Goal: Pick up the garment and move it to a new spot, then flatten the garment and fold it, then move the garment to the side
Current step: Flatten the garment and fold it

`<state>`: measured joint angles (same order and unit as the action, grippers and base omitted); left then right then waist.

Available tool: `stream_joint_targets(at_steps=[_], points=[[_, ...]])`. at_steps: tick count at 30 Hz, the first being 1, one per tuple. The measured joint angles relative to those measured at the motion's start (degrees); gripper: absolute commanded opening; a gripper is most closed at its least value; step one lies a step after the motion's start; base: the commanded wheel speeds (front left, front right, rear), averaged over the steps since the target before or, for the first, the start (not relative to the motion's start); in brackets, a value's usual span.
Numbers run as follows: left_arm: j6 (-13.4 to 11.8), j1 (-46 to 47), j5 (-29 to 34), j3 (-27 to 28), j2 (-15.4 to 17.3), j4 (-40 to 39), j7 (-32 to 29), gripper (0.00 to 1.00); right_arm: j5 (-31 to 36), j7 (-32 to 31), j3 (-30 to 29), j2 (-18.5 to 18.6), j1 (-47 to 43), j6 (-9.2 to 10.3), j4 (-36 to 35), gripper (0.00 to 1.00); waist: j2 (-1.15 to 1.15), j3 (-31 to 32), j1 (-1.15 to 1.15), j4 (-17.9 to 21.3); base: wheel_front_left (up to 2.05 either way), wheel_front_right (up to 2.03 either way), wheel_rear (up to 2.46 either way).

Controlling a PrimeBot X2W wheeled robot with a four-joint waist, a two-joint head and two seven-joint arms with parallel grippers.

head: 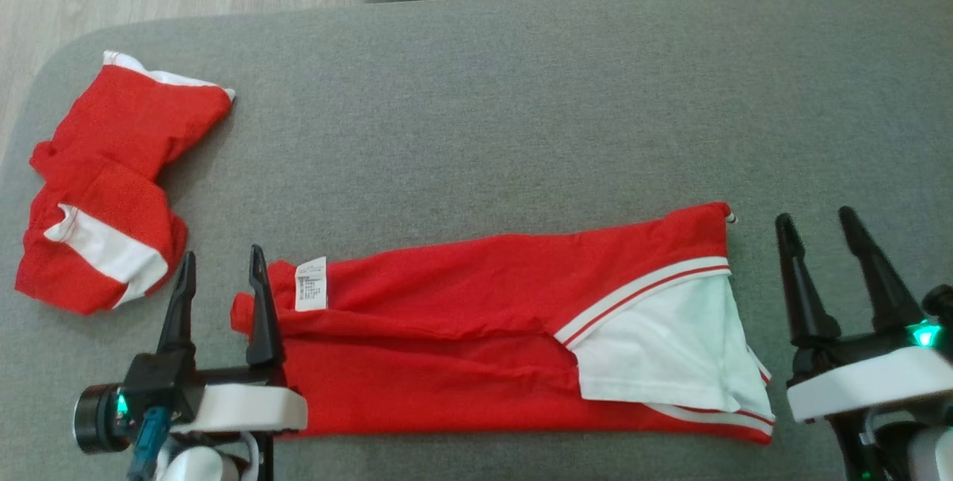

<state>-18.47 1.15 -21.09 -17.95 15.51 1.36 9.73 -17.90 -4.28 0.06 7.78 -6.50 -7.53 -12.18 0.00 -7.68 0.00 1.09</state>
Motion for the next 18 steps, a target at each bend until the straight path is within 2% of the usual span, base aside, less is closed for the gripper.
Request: stream_joint_targets(at_steps=[14,18], points=[[-0.43,0.56,-0.03,-0.78,-0.02,0.01,-1.11,1.00,2.18,-0.37,-1.37,-1.55,0.27,0.00,-0.68,1.00,0.00,-0.90,0.00,-1.18,0.00,0.00,0.00],[-0.36,1.77,-0.02,-1.29,-0.09,0.05,-1.01,1.00,1.62,-1.14,-1.56,-0.48,0.30,0.00,4.56,1.00,0.00,-1.69,0.00,-1.95,0.00,0.00,0.00]])
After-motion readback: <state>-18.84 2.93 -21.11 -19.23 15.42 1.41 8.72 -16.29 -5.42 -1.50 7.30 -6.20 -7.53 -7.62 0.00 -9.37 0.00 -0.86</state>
